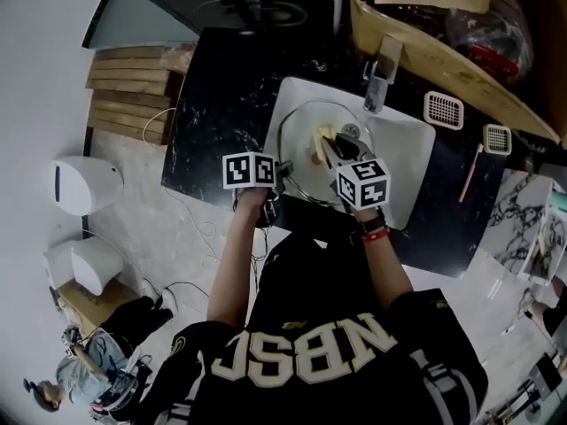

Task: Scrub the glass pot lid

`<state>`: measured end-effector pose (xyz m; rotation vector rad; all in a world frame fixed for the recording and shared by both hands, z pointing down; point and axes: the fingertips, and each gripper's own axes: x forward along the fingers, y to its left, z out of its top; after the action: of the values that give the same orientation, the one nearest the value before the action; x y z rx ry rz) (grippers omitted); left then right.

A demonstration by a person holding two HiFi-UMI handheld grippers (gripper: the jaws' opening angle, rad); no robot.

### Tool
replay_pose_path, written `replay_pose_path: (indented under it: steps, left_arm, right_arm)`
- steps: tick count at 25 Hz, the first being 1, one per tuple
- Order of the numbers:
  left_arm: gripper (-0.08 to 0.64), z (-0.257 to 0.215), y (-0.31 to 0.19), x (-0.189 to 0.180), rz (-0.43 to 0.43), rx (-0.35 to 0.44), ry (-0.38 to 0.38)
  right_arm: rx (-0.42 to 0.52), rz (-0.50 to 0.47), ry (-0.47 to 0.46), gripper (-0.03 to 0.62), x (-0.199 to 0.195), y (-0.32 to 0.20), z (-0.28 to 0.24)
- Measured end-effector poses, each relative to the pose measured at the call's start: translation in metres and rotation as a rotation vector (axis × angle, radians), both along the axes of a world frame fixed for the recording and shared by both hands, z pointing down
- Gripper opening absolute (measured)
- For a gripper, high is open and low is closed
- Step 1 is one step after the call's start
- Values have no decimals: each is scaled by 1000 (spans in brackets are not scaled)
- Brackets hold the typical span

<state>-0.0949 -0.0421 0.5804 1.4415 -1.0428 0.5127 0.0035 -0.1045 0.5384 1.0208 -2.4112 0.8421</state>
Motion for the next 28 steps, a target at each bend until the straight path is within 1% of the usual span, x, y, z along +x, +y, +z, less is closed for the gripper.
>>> replay_pose_path:
  steps: [4, 7, 10, 13, 16, 18, 21, 28]
  left_arm:
    - [118, -3, -3, -2, -27, 19, 23]
    - [117, -3, -4, -3, -35, 28, 17]
    - [117, -3, -4, -4, -42, 29, 6]
    - [117, -3, -3, -4, -47, 30, 2]
    - [117, -3, -3, -4, -47, 36, 1]
    - [117, -4, -3, -4, -45, 39, 0]
    - [117, -5, -4, -5, -46, 42, -2]
    - [115, -4, -4, -5, -53, 42, -7]
  right_arm:
    - [46, -102, 3, 77, -15, -5, 0]
    - [90, -203, 9, 75, -34, -6, -1]
    - [141, -319, 40, 75, -57, -2, 1]
    - [168, -428, 58, 74, -79, 9, 8]
    - [182, -512, 91, 74, -94, 17, 17]
    - [190, -558, 133, 72, -100, 20, 26]
    - [208, -587, 178, 72, -105, 16, 39]
    - [249, -578, 234, 69, -108, -8, 53]
